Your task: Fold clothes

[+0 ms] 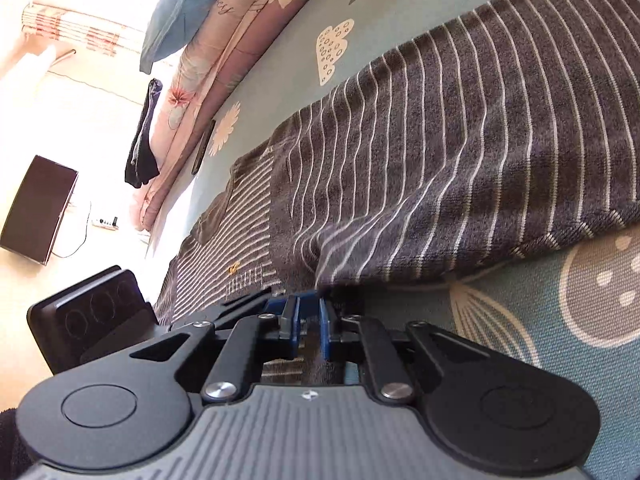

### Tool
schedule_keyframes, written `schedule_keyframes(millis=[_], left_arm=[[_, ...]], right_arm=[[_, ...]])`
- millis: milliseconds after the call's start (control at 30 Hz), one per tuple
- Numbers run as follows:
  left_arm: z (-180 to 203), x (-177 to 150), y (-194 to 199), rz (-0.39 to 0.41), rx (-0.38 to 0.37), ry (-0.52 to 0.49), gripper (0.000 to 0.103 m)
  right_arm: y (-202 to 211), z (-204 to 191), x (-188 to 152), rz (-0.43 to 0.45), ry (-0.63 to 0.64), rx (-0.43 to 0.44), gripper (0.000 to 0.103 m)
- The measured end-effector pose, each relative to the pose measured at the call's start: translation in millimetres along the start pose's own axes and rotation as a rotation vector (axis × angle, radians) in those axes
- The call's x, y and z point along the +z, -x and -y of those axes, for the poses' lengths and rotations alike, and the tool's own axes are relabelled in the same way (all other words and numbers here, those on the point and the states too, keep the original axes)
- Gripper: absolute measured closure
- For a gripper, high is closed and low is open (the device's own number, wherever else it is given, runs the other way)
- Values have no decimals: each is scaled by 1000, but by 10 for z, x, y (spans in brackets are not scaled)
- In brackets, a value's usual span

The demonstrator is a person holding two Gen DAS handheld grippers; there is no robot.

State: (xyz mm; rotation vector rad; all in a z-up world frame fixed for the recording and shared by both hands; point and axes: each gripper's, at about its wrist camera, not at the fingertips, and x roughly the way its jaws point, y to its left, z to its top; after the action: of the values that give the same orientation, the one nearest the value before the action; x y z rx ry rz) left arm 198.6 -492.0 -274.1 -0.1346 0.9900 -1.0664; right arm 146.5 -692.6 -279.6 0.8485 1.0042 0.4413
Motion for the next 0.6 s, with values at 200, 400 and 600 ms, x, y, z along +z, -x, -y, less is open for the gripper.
schedule_keyframes(millis=[200,400,600], left_arm=[[70,-89,189,-28,13,5,1],[87,-177,315,-30,-32,88,1],[121,-159,93,-11,-37,79,1]], right_arm=[[2,0,-34,-2,28,-61,85],[22,-67,-9,112,39,-85,66],[-83,10,109,78,-43,-49,92]])
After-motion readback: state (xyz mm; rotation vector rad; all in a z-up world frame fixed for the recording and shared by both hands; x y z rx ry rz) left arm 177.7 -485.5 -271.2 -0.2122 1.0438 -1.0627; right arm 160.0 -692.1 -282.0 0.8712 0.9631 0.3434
